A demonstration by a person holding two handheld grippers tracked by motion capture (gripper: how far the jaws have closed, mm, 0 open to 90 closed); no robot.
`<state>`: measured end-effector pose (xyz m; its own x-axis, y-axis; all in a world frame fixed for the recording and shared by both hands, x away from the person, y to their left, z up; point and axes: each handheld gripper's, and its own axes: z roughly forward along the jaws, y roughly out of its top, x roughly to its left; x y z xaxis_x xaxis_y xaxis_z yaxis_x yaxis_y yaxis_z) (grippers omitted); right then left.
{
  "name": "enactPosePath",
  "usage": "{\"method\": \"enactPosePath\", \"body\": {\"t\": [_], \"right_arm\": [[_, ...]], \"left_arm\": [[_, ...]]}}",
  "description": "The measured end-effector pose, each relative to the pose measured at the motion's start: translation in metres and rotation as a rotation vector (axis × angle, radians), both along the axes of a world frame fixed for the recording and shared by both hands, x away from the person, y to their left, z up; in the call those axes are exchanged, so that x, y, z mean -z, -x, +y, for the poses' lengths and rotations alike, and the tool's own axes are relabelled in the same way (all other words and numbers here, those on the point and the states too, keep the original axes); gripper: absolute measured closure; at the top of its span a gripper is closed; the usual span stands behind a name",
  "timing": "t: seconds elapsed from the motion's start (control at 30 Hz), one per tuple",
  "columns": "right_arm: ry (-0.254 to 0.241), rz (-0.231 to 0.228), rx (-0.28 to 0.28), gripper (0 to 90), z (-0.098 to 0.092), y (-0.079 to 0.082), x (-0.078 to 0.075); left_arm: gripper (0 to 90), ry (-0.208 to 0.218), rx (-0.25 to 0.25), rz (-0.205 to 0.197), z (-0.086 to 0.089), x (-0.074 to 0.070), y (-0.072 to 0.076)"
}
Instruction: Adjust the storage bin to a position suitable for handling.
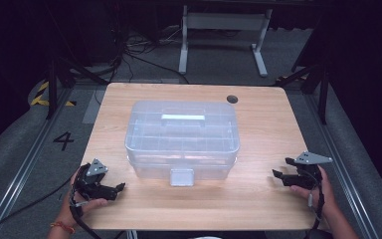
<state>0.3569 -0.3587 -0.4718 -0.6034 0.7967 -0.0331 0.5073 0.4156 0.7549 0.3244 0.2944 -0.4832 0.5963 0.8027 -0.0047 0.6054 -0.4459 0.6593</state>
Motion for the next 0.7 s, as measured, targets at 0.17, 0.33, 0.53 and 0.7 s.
{"method": "enactPosePath", "body": {"t": [0.17,0.33,0.53,0.7], "right_arm": [[-0.021,-0.031,-0.023,27.7,0.003,0.003,-0.013],[0.029,-0.072,-0.059,30.5,0.018,0.002,-0.027],[0.034,-0.104,-0.101,31.7,0.032,-0.002,-0.048],[0.009,-0.114,-0.122,31.6,0.039,-0.006,-0.062]], "left_arm": [[1.8,0.003,-0.003,0.005,0.0,0.0,0.0],[1.8,0.003,-0.003,0.004,0.0,0.0,0.0],[1.8,0.004,-0.002,0.005,0.0,0.0,0.0],[1.8,0.003,-0.003,0.004,0.0,0.0,0.0]]}}
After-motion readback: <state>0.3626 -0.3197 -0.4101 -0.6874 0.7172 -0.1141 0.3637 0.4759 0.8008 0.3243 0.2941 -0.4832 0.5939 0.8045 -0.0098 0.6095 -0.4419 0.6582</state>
